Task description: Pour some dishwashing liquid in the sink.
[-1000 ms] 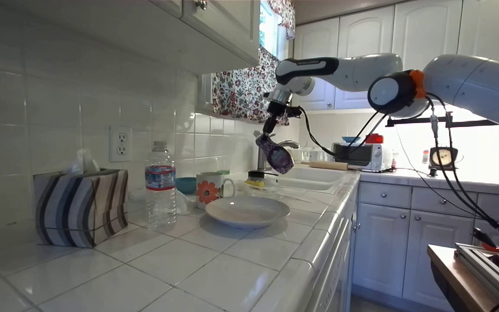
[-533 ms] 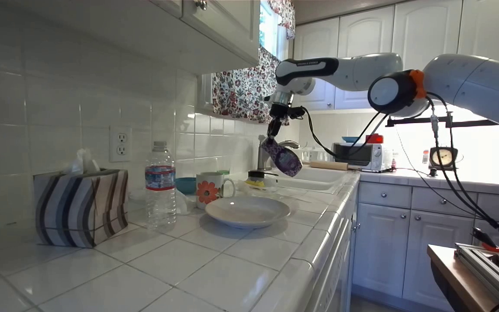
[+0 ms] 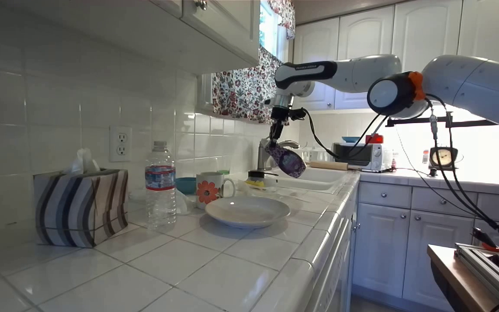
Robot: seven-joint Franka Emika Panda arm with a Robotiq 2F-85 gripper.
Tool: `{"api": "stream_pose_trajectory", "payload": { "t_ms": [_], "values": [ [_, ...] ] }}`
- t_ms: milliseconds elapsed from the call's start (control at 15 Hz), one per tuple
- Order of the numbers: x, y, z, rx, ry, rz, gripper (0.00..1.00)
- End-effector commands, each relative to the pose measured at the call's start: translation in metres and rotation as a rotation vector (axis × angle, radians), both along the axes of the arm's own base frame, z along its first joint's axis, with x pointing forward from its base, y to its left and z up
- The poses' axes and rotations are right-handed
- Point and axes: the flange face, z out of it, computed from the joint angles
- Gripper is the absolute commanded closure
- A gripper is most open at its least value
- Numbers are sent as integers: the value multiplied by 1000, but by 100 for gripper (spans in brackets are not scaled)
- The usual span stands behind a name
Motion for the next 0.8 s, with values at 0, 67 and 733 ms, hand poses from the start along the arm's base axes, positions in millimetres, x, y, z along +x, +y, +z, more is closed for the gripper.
{"api": "stream_pose_trajectory", "payload": {
  "t_ms": [0, 67, 733],
  "values": [
    [-5, -1, 9, -75, 57, -2, 82],
    [-6, -2, 9, -82, 61, -5, 82],
    [-33, -46, 12, -93, 52, -158, 82]
  ]
}}
